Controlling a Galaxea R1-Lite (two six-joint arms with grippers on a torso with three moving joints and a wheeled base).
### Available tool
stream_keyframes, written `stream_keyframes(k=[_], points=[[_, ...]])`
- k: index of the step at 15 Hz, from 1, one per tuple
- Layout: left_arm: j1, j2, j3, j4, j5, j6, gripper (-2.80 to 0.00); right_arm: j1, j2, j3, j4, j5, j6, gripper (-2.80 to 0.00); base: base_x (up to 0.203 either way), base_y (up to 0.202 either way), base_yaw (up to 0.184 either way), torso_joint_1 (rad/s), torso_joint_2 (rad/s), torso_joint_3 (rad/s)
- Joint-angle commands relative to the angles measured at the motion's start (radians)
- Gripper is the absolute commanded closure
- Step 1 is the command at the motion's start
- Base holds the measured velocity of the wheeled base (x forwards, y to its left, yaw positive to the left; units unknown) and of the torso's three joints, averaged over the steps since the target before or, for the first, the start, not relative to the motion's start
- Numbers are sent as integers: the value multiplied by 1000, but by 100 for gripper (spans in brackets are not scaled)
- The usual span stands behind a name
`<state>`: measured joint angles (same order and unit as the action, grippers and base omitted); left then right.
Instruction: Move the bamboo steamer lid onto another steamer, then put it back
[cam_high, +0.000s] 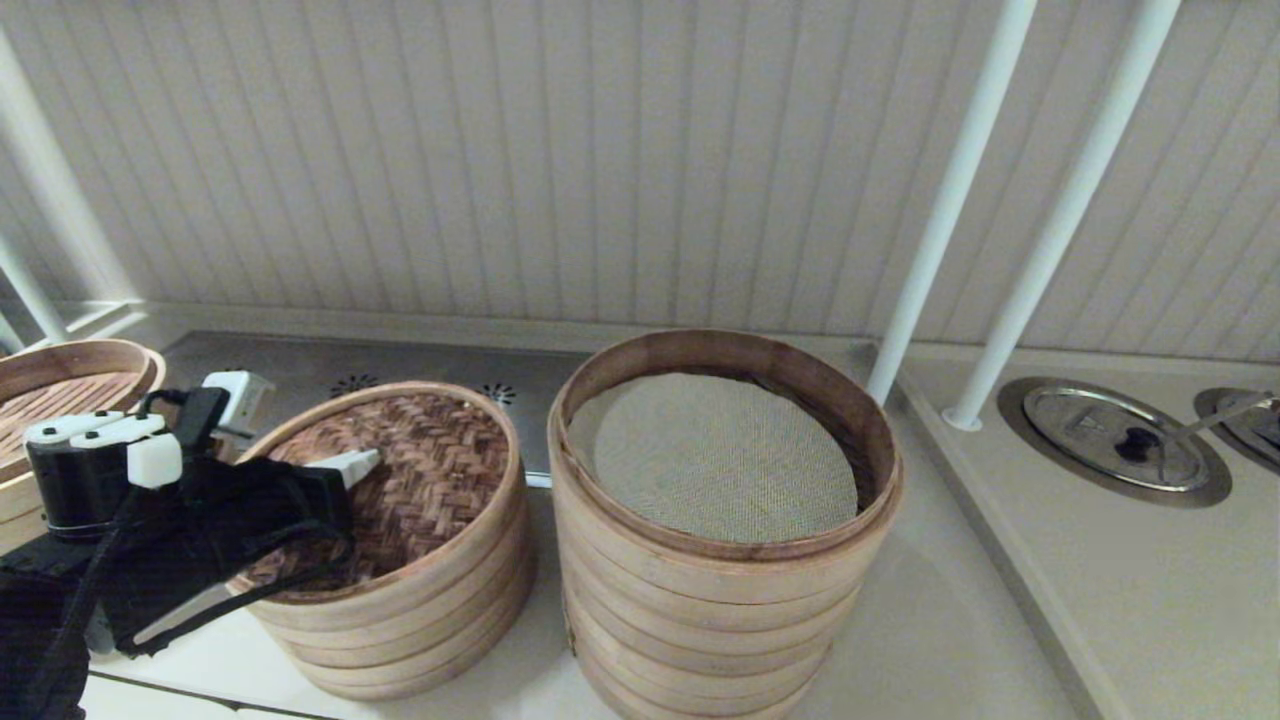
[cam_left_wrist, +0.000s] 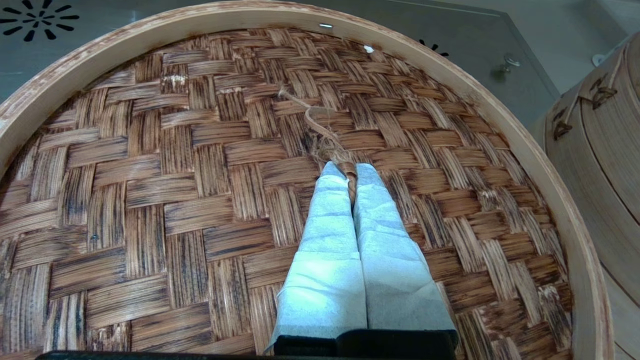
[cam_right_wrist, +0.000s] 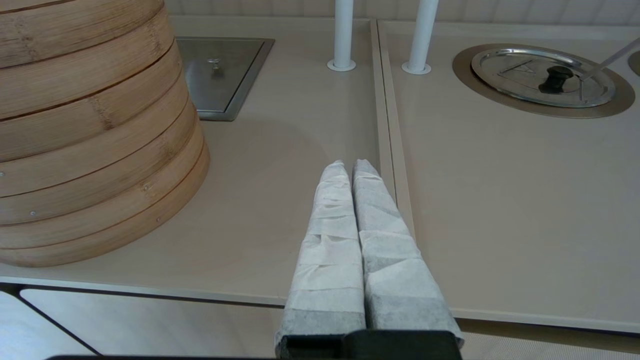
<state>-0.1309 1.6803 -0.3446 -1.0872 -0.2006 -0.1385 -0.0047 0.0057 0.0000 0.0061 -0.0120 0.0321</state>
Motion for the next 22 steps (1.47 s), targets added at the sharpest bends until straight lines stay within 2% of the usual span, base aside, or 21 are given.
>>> stream_keyframes(k=[1,5,6,10,13,18,22], points=[[-1,27,1,-8,-2,-2,0,0,0,2,0,0,0,0,0,0,0,0,0,0],[-3,36,6,-39,0,-1,0,0,0,2,0,0,0,0,0,0,0,0,0,0],[-3,35,6,-39,1,-2,-280,0,0,2,0,0,0,0,0,0,0,0,0,0],[-3,-45,4,-19,1,-5,-280,0,0,2,0,0,0,0,0,0,0,0,0,0],[-2,-144,-6,43,1,-5,-280,0,0,2,0,0,0,0,0,0,0,0,0,0],[1,-318,-51,199,11,15,-280,0,0,2,0,0,0,0,0,0,0,0,0,0],[17,-508,-105,415,13,42,-280,0,0,2,0,0,0,0,0,0,0,0,0,0]])
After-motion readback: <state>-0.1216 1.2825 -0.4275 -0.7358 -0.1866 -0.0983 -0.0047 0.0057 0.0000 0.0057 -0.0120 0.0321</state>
